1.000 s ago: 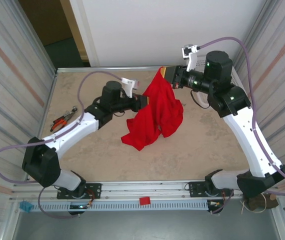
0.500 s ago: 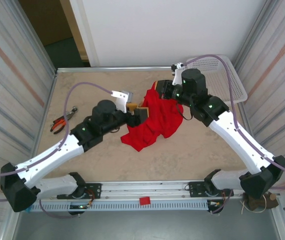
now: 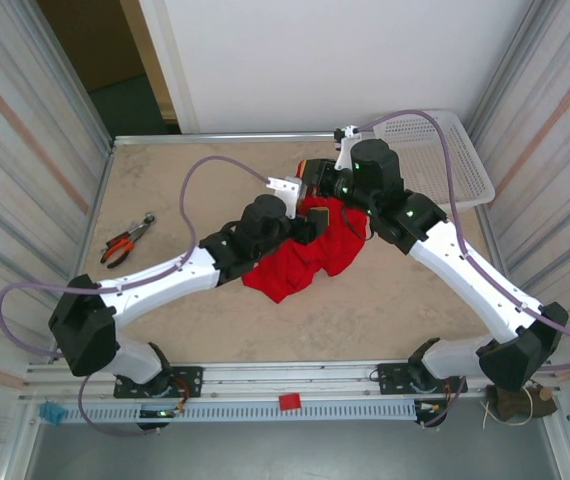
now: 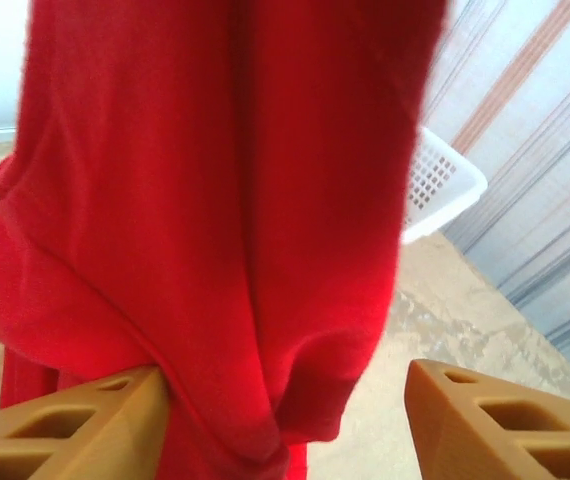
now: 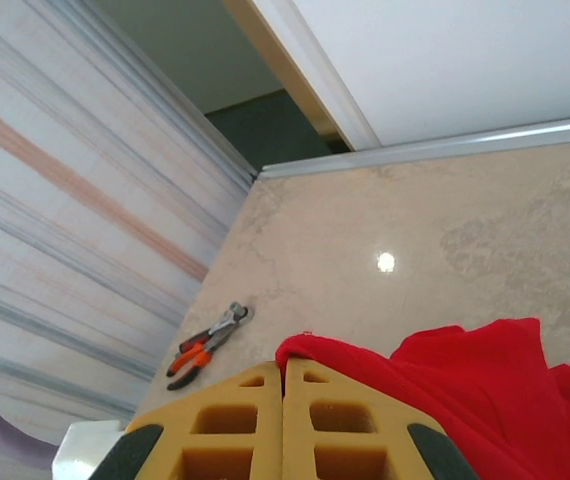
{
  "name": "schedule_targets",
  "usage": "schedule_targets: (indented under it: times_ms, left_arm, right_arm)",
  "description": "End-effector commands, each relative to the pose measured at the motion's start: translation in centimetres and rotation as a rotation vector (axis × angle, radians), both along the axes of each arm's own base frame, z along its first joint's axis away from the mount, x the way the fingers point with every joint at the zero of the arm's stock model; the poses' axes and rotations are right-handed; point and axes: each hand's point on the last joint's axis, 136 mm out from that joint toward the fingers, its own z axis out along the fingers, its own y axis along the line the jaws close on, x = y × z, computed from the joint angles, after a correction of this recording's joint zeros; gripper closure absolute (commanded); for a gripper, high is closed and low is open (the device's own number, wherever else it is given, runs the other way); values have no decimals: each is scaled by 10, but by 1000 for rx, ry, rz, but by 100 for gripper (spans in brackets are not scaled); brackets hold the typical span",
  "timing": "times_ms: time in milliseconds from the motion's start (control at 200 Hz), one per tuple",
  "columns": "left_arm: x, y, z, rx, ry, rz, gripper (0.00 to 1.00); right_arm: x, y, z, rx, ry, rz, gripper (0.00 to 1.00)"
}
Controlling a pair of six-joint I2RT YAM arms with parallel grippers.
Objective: Fold the inside-out t-shirt
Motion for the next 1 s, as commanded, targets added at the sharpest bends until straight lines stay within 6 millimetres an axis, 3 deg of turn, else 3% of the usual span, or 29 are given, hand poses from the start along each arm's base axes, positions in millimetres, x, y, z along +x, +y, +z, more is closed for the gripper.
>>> schedule_targets:
  times_ms: [0, 75, 105, 416, 441, 506, 546, 586, 701, 997]
  left_arm:
    - [16, -1, 29, -82, -62, 35, 63]
    - [15, 2, 29, -87, -59, 22, 93]
    - [14, 4, 28, -89, -57, 18, 100]
    - [2, 47, 52, -273, -46, -53, 100]
    - [3, 51, 54, -292, -44, -58, 100]
    - [3, 58, 59, -328, -30, -80, 100]
    - [3, 61, 62, -344, -28, -94, 100]
    - [3, 63, 65, -355, -24, -102, 100]
    - [0, 66, 75, -369, -29, -139, 100]
    - [-7, 68, 89, -395, -33, -177, 100]
  right_arm:
    - [-8, 0, 23, 51, -37, 4, 100]
    - [-6, -4, 24, 48, -40, -11, 100]
    - [-4, -5, 24, 48, -42, -17, 100]
    - [34, -21, 40, 132, -34, -11, 100]
    - [34, -22, 44, 144, -41, 3, 93]
    - [34, -27, 48, 157, -46, 34, 60]
    - [31, -30, 48, 154, -50, 51, 47]
    - [27, -34, 42, 141, -47, 68, 41]
    - [15, -44, 17, 106, -40, 110, 37]
    - [-3, -28, -46, 71, 46, 230, 35]
